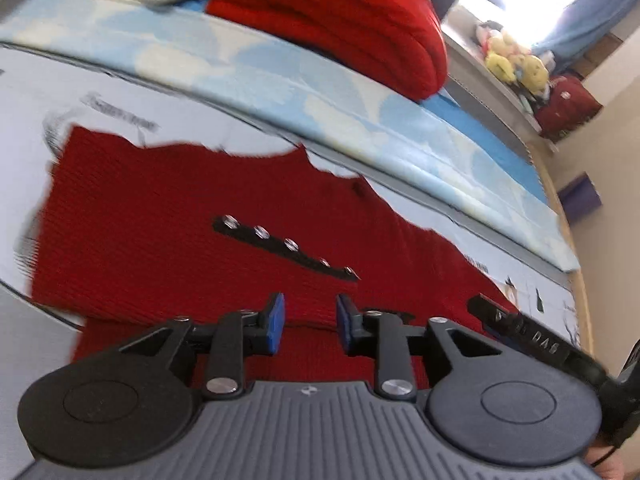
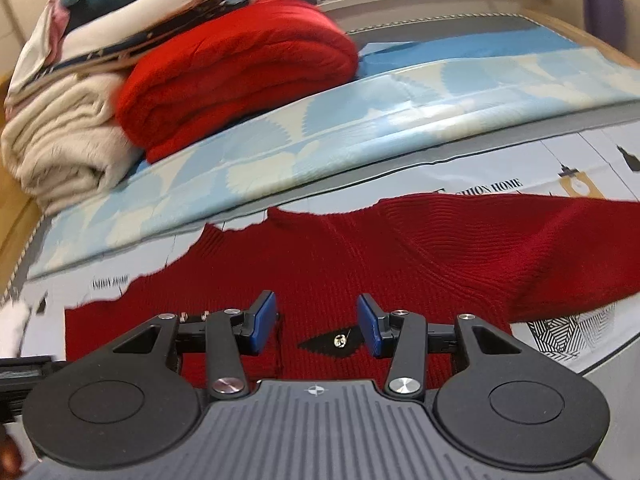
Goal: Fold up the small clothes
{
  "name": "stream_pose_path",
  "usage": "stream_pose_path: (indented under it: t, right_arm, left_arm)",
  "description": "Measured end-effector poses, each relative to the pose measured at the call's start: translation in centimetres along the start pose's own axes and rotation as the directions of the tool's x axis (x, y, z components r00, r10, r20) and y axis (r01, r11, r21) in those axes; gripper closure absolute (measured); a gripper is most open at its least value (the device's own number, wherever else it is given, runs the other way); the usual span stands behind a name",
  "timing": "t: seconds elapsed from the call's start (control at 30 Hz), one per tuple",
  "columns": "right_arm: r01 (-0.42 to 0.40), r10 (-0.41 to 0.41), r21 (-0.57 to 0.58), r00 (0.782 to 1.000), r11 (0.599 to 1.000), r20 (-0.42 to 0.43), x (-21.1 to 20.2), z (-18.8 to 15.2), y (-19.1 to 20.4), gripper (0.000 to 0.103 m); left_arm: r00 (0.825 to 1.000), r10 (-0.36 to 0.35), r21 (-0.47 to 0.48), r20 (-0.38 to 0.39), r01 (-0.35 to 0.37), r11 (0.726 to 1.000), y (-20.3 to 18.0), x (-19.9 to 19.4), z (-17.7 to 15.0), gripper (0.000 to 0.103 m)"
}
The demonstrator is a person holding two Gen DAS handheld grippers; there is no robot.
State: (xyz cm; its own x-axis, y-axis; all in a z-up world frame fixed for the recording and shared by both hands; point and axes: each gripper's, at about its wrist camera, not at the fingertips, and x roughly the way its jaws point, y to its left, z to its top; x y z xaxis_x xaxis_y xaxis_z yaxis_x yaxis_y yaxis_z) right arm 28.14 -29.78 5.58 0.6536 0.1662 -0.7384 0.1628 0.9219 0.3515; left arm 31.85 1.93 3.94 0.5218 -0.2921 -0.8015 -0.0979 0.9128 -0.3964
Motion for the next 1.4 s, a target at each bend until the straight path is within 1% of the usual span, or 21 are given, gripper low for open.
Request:
stream_pose_path:
  t: [0.07, 0.1, 0.17, 0.2, 0.23, 0.3, 0.33, 0.37, 0.4, 0.47, 0.5, 0.57, 0.67, 0.77, 0.9, 1.0, 1.13, 1.17, 1.23, 1.3, 1.4]
  right_arm:
    - [0.0, 0.0, 0.018, 1.0, 1.0, 0.002, 0.0, 0.0, -0.1, 0.056]
    - [-0.001, 0.001, 0.029, 1.0, 1.0, 0.003, -0.1, 0.0, -0.2, 0.056]
    - [-0.012, 0.011, 0.047, 1.0, 0.999, 0.004, -0.2, 0.0, -0.5, 0.061]
    - [-0.019, 0.019, 0.053, 1.0, 0.998, 0.006, -0.3, 0.0, -0.6, 0.069]
    - [-0.023, 0.023, 0.06, 1.0, 0.998, 0.01, -0.3, 0.0, -0.7, 0.073]
    - [-0.025, 0.025, 0.071, 1.0, 0.997, 0.001, 0.0, -0.2, -0.9, 0.073]
    - [-0.034, 0.035, 0.082, 0.999, 0.996, -0.014, 0.4, -0.3, -1.0, 0.073]
    - [-0.046, 0.049, 0.098, 0.998, 0.994, -0.03, 0.9, -0.4, -1.2, 0.073]
    - [-0.054, 0.06, 0.114, 0.997, 0.992, -0.049, 1.4, -0.6, -1.3, 0.072]
    - [-0.06, 0.071, 0.135, 0.995, 0.989, -0.075, 2.4, -0.9, -1.4, 0.07]
    - [-0.064, 0.077, 0.143, 0.993, 0.988, -0.086, 3.1, -1.1, -1.4, 0.07]
    - [-0.066, 0.084, 0.166, 0.991, 0.984, -0.102, 4.3, -1.6, -1.5, 0.07]
    - [-0.067, 0.094, 0.209, 0.988, 0.976, -0.125, 6.0, -2.4, -1.5, 0.069]
    - [-0.07, 0.101, 0.204, 0.984, 0.977, -0.148, 7.5, -3.2, -0.9, 0.066]
    - [-0.07, 0.095, 0.146, 0.98, 0.987, -0.176, 9.3, -4.2, 0.4, 0.055]
    - [-0.06, 0.081, 0.118, 0.98, 0.991, -0.179, 10.3, -4.6, 0.8, 0.055]
    - [-0.076, 0.084, 0.061, 0.986, 0.995, -0.144, 10.6, -4.8, 1.5, 0.055]
    - [-0.088, 0.093, 0.039, 0.987, 0.995, -0.132, 10.5, -4.8, 1.6, 0.058]
    - [-0.116, 0.114, -0.016, 0.987, 0.993, -0.115, 10.7, -5.0, 2.1, 0.086]
    - [-0.135, 0.131, -0.029, 0.985, 0.99, -0.113, 10.9, -4.9, 2.2, 0.103]
    - [-0.169, 0.167, -0.026, 0.982, 0.985, -0.088, 10.3, -4.7, 2.2, 0.103]
  left_arm:
    - [0.999, 0.013, -0.021, 0.046, -0.012, 1.0, 0.7, -1.5, 0.9, 0.062]
    - [0.997, 0.024, -0.021, 0.08, -0.022, 1.0, 1.2, -2.0, 0.8, 0.054]
    - [0.991, 0.079, -0.006, 0.104, -0.079, 0.997, 2.2, -2.2, 0.3, 0.053]
    - [0.988, 0.143, -0.02, 0.058, -0.142, 0.99, 2.9, -1.8, 0.5, 0.055]
    - [0.988, 0.15, -0.058, 0.04, -0.148, 0.987, 3.6, -1.6, 1.0, 0.055]
    - [0.997, 0.053, -0.178, 0.064, -0.041, 0.983, 5.6, -2.0, 2.4, 0.055]
    - [0.996, 0.031, -0.217, 0.078, -0.014, 0.976, 6.4, -2.1, 2.9, 0.054]
    - [0.995, 0.04, -0.241, 0.092, -0.016, 0.97, 6.9, -2.0, 3.4, 0.054]
    - [0.992, 0.083, -0.255, 0.091, -0.057, 0.965, 7.5, -1.7, 3.7, 0.054]
    - [0.987, 0.149, -0.281, 0.057, -0.128, 0.951, 8.3, -0.8, 4.2, 0.054]
    - [0.988, 0.15, -0.309, 0.032, -0.133, 0.942, 8.7, -0.1, 4.2, 0.054]
    - [0.996, 0.092, -0.367, -0.005, -0.088, 0.926, 9.0, 0.9, 4.2, 0.054]
    - [1.0, 0.027, -0.362, -0.015, -0.03, 0.932, 8.0, 1.4, 4.7, 0.054]
    - [1.0, 0.014, -0.332, 0.0, -0.013, 0.943, 7.3, 1.5, 4.8, 0.053]
    - [1.0, 0.007, -0.347, -0.018, -0.013, 0.938, 7.5, 2.0, 4.6, 0.053]
    - [0.999, 0.003, -0.346, -0.037, -0.016, 0.938, 7.7, 2.4, 4.3, 0.053]
    - [0.999, -0.007, -0.342, -0.034, -0.005, 0.94, 8.2, 1.9, 4.4, 0.053]
    - [1.0, -0.006, -0.344, -0.03, -0.005, 0.939, 8.4, 1.7, 4.5, 0.053]
    - [1.0, 0.001, -0.354, -0.021, -0.008, 0.935, 9.0, 1.3, 4.7, 0.053]
    - [1.0, 0.011, -0.363, -0.016, -0.016, 0.932, 9.5, 0.9, 4.8, 0.053]
    - [1.0, 0.013, -0.369, -0.014, -0.017, 0.929, 10.0, 0.7, 5.0, 0.053]
